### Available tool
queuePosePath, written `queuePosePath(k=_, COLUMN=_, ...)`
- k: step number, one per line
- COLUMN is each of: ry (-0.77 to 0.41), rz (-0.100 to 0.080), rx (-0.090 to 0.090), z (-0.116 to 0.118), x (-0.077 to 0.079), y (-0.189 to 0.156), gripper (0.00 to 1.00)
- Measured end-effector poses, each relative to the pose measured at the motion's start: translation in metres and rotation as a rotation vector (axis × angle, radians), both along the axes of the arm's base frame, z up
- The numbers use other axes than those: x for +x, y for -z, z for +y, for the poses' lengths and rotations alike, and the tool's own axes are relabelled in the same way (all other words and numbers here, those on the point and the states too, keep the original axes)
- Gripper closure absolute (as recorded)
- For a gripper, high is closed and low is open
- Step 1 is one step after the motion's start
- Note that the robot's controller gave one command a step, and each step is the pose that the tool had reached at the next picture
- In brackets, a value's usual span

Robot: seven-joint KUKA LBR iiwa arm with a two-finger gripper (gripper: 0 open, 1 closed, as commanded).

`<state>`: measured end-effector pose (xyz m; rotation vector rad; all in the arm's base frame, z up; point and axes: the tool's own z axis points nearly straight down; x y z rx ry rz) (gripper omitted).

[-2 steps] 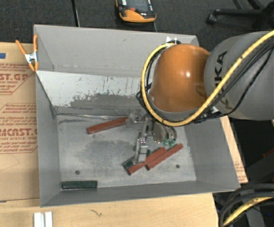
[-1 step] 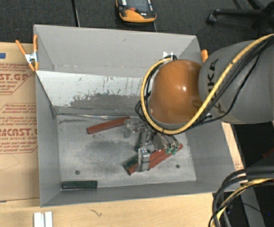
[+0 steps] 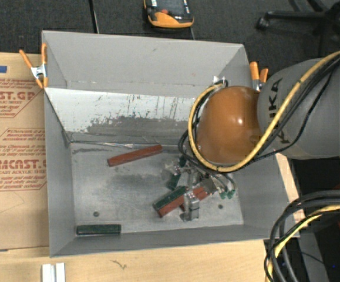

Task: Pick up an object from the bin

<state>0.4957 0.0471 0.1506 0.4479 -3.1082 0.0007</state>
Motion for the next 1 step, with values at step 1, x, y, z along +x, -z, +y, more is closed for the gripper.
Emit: queuePosePath(k=1, ry=-0.017, rz=-0.002, rx=0.002, z=-0.0058, x=0.0239, y=0.0357, gripper=0.00)
